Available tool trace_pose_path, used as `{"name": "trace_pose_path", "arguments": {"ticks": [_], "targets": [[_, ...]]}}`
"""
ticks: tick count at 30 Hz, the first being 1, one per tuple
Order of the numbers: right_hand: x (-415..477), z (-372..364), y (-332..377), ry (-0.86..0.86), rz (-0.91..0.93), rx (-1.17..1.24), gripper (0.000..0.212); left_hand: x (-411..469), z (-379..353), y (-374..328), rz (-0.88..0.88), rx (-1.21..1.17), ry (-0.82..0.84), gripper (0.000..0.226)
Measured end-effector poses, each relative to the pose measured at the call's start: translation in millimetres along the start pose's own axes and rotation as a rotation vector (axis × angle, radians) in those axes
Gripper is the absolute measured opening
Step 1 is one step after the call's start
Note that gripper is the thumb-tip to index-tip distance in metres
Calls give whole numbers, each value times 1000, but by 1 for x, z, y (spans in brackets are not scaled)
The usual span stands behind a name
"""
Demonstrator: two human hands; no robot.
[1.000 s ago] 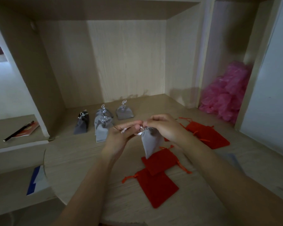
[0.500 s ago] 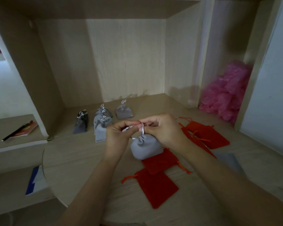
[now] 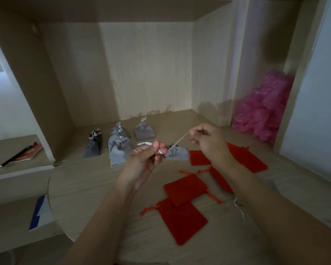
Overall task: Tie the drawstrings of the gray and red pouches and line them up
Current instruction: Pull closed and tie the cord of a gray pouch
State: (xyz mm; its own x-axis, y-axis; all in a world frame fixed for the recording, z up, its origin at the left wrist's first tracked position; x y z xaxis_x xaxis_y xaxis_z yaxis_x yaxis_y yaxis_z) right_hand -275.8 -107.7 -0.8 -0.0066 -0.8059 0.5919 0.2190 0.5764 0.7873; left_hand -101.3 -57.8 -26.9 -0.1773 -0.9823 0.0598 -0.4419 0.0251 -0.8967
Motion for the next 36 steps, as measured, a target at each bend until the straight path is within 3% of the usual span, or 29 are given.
{"name": "trace_pose_path", "arguments": {"ticks": [4,7,9,13,17,22,25,29,36], "targets": [[-2,-4,2,-38,-110,124,27,3,4,2,59,5,49,37],[-10,-21,0,-25,-394,434,29,1,0,6,125,133,12,17],[-14,-28,2,-23,-541,625,28,0,-1,7,132,171,-3,17],[-12,-24,11,16,-548,756,22,-1,1,8,119,301,-39,9],[-13,-23,17,100,-503,622,23,-1,-1,15,142,576,-81,7],[-9,-20,18,169,-381,462,31,-1,1,16,93,740,-70,13],[-7,-14,20,158,-321,358,37,-2,-2,10,18,629,-61,25],[-9,-12,20,264,-162,165,13,-4,0,-1,-69,514,-80,22],[-13,-28,10,405,32,-170,29,-4,4,-6,-118,367,-151,16]]}}
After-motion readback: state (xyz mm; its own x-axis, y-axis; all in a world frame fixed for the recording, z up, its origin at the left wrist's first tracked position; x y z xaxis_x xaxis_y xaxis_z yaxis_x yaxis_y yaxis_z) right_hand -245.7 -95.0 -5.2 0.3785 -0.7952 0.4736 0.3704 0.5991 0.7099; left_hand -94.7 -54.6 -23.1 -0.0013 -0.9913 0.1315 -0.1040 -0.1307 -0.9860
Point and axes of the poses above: each hand's wrist, its own x-axis towards the middle knuckle, its own z-axis out of the back of the hand, y = z × x, the point moved 5 cm from there along x, towards the middle knuckle, and after that the axes turned 11 degrees about z, right-handed, at the moved point
